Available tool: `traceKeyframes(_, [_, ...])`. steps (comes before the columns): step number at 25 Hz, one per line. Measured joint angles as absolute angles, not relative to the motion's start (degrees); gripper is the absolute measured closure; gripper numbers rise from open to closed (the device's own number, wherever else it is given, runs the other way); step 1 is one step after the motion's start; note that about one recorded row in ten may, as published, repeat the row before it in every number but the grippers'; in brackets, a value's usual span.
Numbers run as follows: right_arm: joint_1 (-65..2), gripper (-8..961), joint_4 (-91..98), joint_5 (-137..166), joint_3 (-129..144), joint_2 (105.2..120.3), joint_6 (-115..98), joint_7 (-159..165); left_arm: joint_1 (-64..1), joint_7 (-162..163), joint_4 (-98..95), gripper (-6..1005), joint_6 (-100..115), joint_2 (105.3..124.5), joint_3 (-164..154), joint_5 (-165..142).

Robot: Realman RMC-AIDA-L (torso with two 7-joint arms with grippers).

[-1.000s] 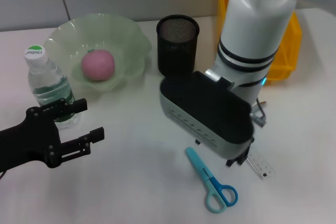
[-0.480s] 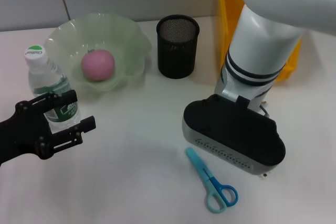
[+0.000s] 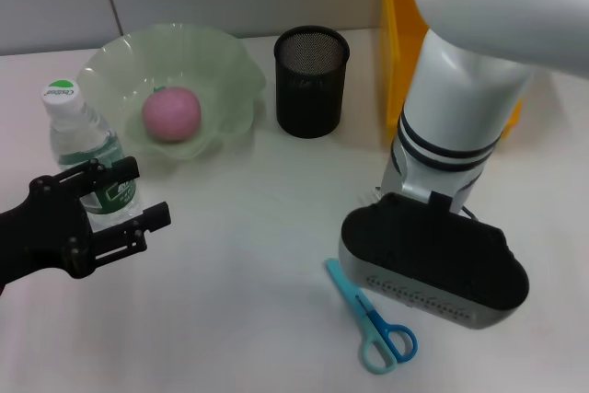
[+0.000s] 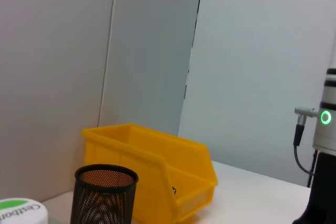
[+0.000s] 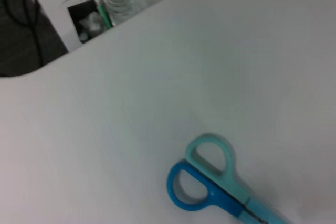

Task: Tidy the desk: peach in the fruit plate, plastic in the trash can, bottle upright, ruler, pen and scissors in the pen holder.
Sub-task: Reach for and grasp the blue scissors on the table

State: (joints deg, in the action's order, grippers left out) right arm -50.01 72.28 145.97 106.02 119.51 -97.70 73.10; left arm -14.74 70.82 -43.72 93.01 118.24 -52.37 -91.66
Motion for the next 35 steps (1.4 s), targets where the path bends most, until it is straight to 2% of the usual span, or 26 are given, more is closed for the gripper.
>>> traceKeyframes(35, [-55.5,419,58.5,139.1,110.5,119.32,-88.0,49.9,-14.5,72.0,-43.3,244,93.5,118.39,-52.1,-91.7])
